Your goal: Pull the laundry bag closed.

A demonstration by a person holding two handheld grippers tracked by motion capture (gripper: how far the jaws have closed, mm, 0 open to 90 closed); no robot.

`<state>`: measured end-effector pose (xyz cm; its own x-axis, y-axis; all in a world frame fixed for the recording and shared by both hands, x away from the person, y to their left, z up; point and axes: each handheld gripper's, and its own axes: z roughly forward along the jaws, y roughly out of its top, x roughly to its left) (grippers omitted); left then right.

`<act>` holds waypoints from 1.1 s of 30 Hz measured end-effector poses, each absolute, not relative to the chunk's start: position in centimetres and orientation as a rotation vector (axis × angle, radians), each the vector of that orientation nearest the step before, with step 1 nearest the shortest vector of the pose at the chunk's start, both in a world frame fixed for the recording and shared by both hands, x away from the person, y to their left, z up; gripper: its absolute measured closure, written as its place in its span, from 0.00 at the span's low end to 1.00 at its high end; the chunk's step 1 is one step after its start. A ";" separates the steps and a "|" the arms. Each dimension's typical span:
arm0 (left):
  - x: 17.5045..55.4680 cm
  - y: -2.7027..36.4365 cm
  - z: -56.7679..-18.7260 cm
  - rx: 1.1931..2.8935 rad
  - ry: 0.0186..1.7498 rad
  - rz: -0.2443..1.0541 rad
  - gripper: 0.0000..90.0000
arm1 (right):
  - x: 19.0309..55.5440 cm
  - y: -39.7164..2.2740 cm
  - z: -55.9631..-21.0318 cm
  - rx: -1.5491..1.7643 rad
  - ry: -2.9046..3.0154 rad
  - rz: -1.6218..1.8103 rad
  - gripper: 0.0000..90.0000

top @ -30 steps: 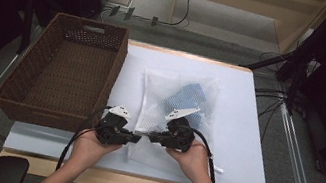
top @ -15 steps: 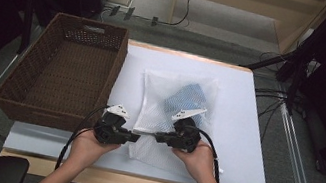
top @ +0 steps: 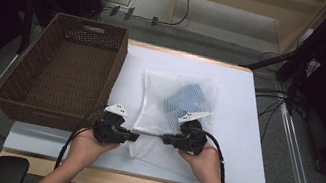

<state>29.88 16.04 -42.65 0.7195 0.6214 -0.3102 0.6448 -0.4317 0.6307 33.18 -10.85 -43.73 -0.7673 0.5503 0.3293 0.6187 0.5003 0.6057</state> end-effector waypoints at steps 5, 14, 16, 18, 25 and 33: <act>29.8 16.0 -42.6 2.157 0.956 -0.039 0.98 | 33.0 -11.1 -43.6 -1.028 -2.635 -1.133 0.98; 29.9 16.1 -42.5 2.158 0.947 -0.038 0.98 | 33.0 -11.2 -43.3 -1.025 -2.633 -1.145 0.98; 29.9 16.1 -42.5 2.156 0.948 -0.037 0.98 | 33.0 -11.3 -43.2 -1.022 -2.634 -1.147 0.98; 30.0 16.2 -42.5 2.155 0.948 -0.041 0.98 | 32.9 -11.3 -43.1 -1.026 -2.632 -1.149 0.98; 30.0 16.2 -42.4 2.146 0.950 -0.045 0.98 | 32.8 -11.5 -42.9 -1.021 -2.632 -1.160 0.98; 30.1 16.4 -42.1 2.142 0.953 -0.045 0.98 | 32.7 -12.7 -42.8 -1.051 -2.636 -1.146 0.98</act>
